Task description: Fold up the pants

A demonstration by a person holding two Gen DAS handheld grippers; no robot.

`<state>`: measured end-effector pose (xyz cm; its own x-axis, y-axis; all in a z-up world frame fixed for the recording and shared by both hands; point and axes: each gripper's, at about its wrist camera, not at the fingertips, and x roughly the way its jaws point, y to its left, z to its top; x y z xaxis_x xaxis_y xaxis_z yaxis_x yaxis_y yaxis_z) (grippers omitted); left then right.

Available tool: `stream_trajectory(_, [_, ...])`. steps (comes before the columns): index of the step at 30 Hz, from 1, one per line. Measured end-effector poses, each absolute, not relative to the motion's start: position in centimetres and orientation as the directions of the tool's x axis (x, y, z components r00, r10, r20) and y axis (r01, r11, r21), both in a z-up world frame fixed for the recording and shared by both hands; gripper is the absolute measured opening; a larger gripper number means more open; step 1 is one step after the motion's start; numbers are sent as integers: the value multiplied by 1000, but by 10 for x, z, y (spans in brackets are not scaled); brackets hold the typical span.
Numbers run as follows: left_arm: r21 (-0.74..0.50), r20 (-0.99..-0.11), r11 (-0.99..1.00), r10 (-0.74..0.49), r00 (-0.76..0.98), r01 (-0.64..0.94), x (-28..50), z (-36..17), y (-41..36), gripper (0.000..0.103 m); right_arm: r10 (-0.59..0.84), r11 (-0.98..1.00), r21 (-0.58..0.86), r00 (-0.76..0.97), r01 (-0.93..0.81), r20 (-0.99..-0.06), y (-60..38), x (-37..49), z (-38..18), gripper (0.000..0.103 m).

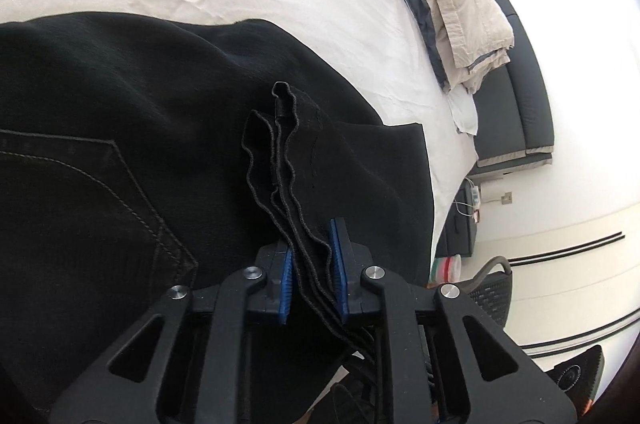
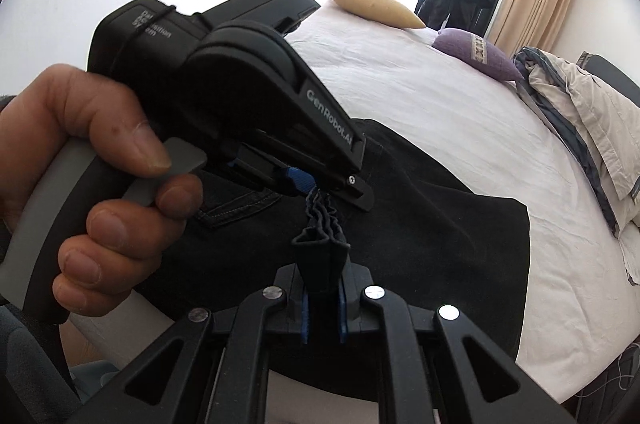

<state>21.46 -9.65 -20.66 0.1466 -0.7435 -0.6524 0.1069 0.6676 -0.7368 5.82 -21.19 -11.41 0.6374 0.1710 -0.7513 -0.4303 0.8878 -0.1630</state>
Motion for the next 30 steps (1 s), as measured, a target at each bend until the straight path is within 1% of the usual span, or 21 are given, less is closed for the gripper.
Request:
stream_trajectory(5, [-699,-687,707,-705,175,103,217,-200,-71,16,194,864,-166,619,-475,-761,-192,59,-119,11])
stream_trajectory(8, [-682,-707,727,-683,184,78,212,-207,-60,16,201,849,-166,597,-502,-777,-184,59,-128,11])
stream_trajectory(12, [-685,-708,727,-682,186,57,205,-221,-54,16,190,837,-165,560,-522,-806,-176,62,-146,12])
stream_trajectory(15, [-665,-724,743,-665,182,69,207,-217,-64,16,209,848,-107,513,-520,-833,-178,69,-156,21])
stream_trajectory(16, [-651,-737,756,-652,178,71,206,-215,-63,16,225,847,-81,494,-525,-840,-180,70,-156,28])
stream_trajectory(17, [-631,-753,772,-632,183,75,208,-209,-62,16,256,846,-41,471,-532,-844,-183,70,-153,34])
stream_trajectory(18, [-590,-779,804,-592,207,81,207,-201,-57,16,305,841,20,443,-540,-843,-188,70,-149,48])
stream_trajectory(19, [-555,-798,828,-558,230,83,208,-191,-53,16,368,831,96,414,-547,-833,-196,70,-141,57])
stream_trajectory(20, [-528,-809,845,-530,253,82,209,-183,-46,16,424,821,161,395,-548,-815,-206,69,-133,60])
stream_trajectory(22, [-501,-809,861,-501,307,87,209,-163,-38,16,501,810,263,385,-524,-775,-235,73,-117,61])
stream_trajectory(24, [-478,-796,868,-493,351,136,207,-142,-42,16,556,809,367,399,-459,-729,-277,88,-106,61])
stream_trajectory(26, [-510,-760,835,-550,348,207,205,-129,-63,16,592,805,473,420,-359,-688,-323,103,-106,61])
stream_trajectory(28, [-554,-720,782,-622,308,284,202,-127,-92,16,648,756,597,430,-268,-629,-368,122,-114,61])
stream_trajectory(30, [-555,-721,761,-642,262,337,200,-138,-125,16,718,668,718,420,-194,-555,-403,156,-127,61])
